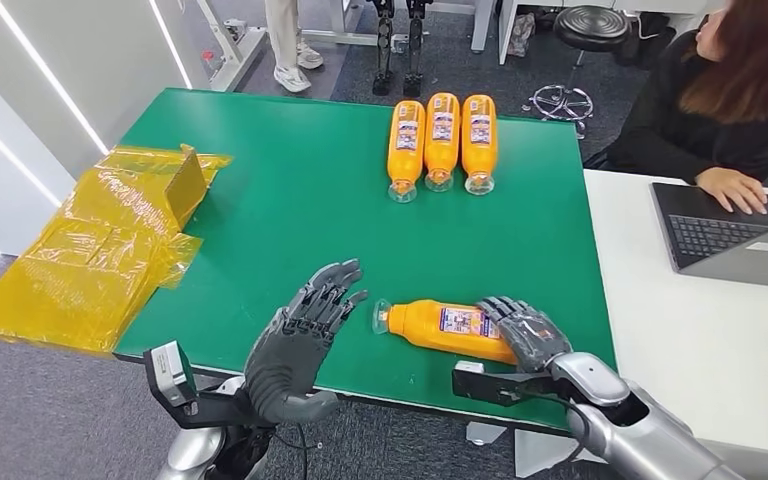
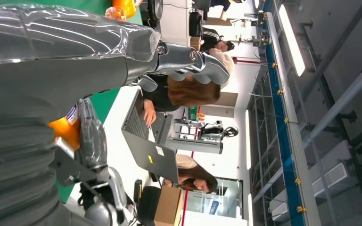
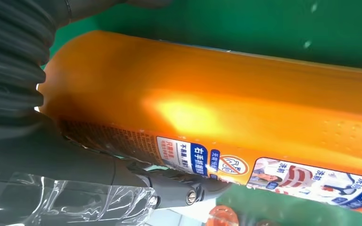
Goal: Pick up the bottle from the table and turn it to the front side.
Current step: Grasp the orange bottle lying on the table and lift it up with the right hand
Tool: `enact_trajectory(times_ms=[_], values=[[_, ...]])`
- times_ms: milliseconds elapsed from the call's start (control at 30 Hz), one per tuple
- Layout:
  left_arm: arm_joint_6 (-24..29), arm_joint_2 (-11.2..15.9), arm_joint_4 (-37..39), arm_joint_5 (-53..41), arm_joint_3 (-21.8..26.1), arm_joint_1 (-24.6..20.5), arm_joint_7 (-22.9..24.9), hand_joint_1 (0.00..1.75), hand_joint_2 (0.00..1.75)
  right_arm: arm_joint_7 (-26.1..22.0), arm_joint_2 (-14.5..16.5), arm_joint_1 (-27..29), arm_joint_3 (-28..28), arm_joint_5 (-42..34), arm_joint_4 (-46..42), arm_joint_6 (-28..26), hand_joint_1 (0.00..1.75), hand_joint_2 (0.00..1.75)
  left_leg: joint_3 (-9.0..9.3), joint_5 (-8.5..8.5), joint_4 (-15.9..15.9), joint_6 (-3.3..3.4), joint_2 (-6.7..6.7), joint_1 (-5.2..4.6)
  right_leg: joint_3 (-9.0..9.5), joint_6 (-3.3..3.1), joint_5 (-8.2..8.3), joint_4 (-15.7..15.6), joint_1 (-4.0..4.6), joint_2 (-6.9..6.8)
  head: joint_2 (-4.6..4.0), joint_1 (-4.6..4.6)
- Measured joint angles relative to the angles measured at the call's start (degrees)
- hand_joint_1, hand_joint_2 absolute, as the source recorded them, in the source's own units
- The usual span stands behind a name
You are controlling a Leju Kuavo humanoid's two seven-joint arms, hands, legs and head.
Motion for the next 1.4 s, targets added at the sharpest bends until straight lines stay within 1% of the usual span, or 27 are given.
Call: enact_trajectory(times_ms=[33, 67, 167, 200, 433, 633, 933, 1133, 1300, 1400], values=[[-0.02, 0.01, 0.01, -0.04, 0.07, 0.0, 0.0, 0.0, 1.75, 0.19, -0.23, 1.34, -1.05, 0.71, -1.06, -0.09, 0.0, 1.75, 0.01, -0.01, 0.0, 0.01, 0.0, 0.0, 0.02, 0.01, -0.01, 0.0, 0.0, -0.01, 0.0, 0.0], [-0.04, 0.01, 0.01, -0.09, 0.17, 0.0, 0.0, 0.0, 1.75, 0.38, -0.51, 2.64, -2.07, 1.32, -2.16, -0.08, 0.38, 1.75, 0.02, -0.02, 0.0, 0.0, 0.0, 0.0, 0.03, 0.01, -0.01, 0.0, 0.0, -0.01, 0.0, -0.01], [-0.1, 0.02, 0.02, -0.16, 0.48, -0.01, -0.01, 0.0, 1.75, 0.71, -1.69, 5.86, -4.61, 2.56, -5.22, 0.37, 1.69, 1.75, 0.03, -0.03, 0.0, -0.01, 0.0, 0.0, 0.05, 0.02, -0.02, 0.0, 0.0, -0.01, 0.0, 0.0], [-0.11, 0.03, 0.02, -0.17, 0.54, -0.01, -0.05, 0.0, 1.75, 0.7, -2.12, 6.69, -5.36, 2.67, -6.12, 0.7, 1.74, 1.75, 0.03, -0.03, 0.0, -0.01, 0.0, 0.0, 0.05, 0.02, -0.02, 0.0, 0.0, -0.01, 0.0, 0.0], [-0.14, 0.09, 0.02, -0.05, 0.68, -0.05, -0.58, 0.0, 1.75, -0.13, -5.04, 9.65, -8.88, 2.96, -10.5, 3.22, 1.75, 1.75, 0.02, -0.03, 0.01, 0.01, 0.0, -0.04, 0.07, 0.04, -0.01, -0.01, -0.03, -0.01, 0.0, 0.01], [-0.13, 0.03, -0.02, 0.03, 0.82, -0.18, -0.68, 0.0, 1.75, -0.6, -7.02, 9.99, -10.17, 2.24, -13.07, 4.45, 1.75, 1.75, 0.0, -0.03, 0.01, 0.01, 0.0, -0.05, 0.05, 0.03, 0.0, 0.0, -0.04, -0.01, 0.0, 0.0], [-0.01, -0.02, -0.4, 0.01, 0.87, -0.17, -0.66, 0.0, 1.75, -0.14, -8.83, 9.2, -11.28, 1.88, -16.46, 5.28, 1.75, 1.75, -0.06, -0.03, 0.0, 0.01, 0.0, -0.04, -0.02, 0.03, -0.01, 0.01, -0.02, -0.01, 0.0, 0.0], [0.4, -0.03, -1.28, -0.29, 0.92, 0.31, -0.66, 0.0, 1.75, 1.29, -10.2, 7.98, -12.77, 1.46, -19.74, 3.49, 1.75, 1.75, -0.12, -0.03, 0.0, 0.01, 0.01, -0.04, -0.04, 0.03, -0.01, 0.02, -0.03, 0.0, 0.0, 0.01], [1.19, -0.37, -2.71, -1.07, 1.13, 1.45, -0.47, 0.0, 1.75, 3.03, -10.09, 6.52, -14.7, 4.41, -23.47, -0.54, 1.75, 1.75, -0.13, -0.03, 0.0, 0.01, -0.04, -0.04, -0.05, 0.03, -0.01, 0.02, -0.03, -0.03, 0.0, 0.0], [1.29, -0.51, -3.2, -1.31, 1.25, 1.79, -0.35, 0.0, 1.75, 3.57, -9.87, 6.39, -15.53, 5.39, -24.78, -1.86, 1.75, 1.75, -0.13, -0.03, 0.0, 0.01, -0.05, -0.04, -0.06, 0.03, -0.01, 0.02, -0.03, -0.04, 0.0, 0.0]])
